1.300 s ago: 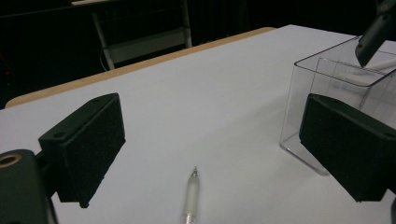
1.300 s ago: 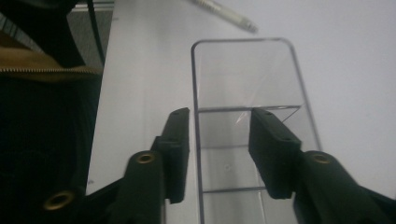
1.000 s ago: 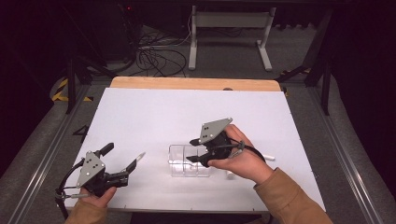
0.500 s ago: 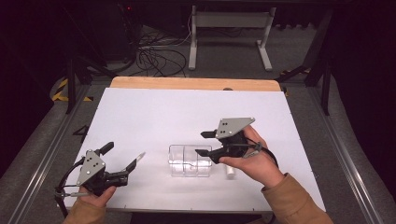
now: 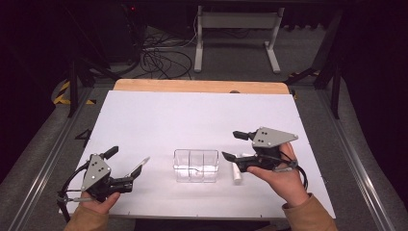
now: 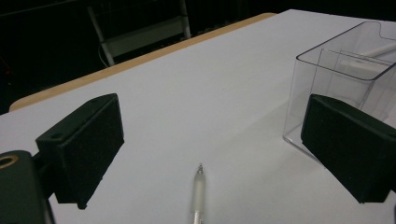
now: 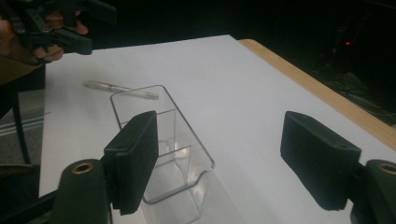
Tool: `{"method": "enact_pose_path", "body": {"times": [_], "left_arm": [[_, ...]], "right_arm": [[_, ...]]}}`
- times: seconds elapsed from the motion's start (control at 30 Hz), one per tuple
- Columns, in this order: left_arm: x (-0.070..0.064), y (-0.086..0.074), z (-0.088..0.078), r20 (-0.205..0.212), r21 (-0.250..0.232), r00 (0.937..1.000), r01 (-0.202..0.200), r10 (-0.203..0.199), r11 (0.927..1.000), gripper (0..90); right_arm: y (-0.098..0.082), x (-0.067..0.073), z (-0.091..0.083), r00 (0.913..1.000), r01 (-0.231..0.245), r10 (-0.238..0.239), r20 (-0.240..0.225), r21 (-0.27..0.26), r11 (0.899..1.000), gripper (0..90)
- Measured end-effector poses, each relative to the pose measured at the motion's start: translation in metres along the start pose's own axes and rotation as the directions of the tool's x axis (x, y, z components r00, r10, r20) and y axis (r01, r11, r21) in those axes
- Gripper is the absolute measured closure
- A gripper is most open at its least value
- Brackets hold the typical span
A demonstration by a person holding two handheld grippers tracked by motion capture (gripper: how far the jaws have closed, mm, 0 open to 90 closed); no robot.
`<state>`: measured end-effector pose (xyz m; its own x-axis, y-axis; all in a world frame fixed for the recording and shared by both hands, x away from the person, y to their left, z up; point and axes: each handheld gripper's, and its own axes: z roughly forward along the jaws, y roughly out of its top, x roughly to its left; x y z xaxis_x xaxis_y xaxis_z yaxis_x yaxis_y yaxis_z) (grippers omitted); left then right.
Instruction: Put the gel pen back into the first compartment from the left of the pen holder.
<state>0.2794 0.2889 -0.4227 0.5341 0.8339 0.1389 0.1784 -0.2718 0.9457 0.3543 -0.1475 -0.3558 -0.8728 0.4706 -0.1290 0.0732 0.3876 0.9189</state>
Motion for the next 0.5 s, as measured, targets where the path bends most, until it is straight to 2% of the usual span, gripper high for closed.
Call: {"method": "enact_pose_path", "body": {"times": [0.2, 0.27, 0.37, 0.43, 0.5], "left_arm": [[0.0, 0.002, -0.001, -0.004, 0.005, 1.0, -0.008, 0.008, 1.0, 6.9], [0.0, 0.002, -0.001, -0.001, 0.01, 1.0, -0.006, 0.006, 0.9999, 6.9], [0.001, 0.003, -0.001, -0.004, 0.016, 0.9999, -0.017, 0.017, 0.9997, 6.9], [0.0, 0.004, -0.001, -0.002, 0.029, 0.9997, -0.023, 0.023, 0.9993, 6.9], [0.0, 0.006, -0.001, 0.001, 0.042, 0.9994, -0.034, 0.034, 0.9985, 6.8]], "right_arm": [[-0.018, -0.004, -0.013, 0.9986, -0.031, 0.034, 0.042, -0.051, 0.998, 28.3], [-0.028, -0.006, -0.02, 0.9968, -0.055, 0.059, 0.054, -0.065, 0.996, 28.2], [-0.035, -0.007, -0.024, 0.9944, -0.072, 0.077, 0.072, -0.067, 0.995, 28.3], [-0.044, -0.009, -0.032, 0.9899, -0.097, 0.104, 0.096, -0.07, 0.993, 29.0], [-0.05, -0.011, -0.035, 0.9875, -0.115, 0.122, 0.1, -0.07, 0.991, 29.0]]}}
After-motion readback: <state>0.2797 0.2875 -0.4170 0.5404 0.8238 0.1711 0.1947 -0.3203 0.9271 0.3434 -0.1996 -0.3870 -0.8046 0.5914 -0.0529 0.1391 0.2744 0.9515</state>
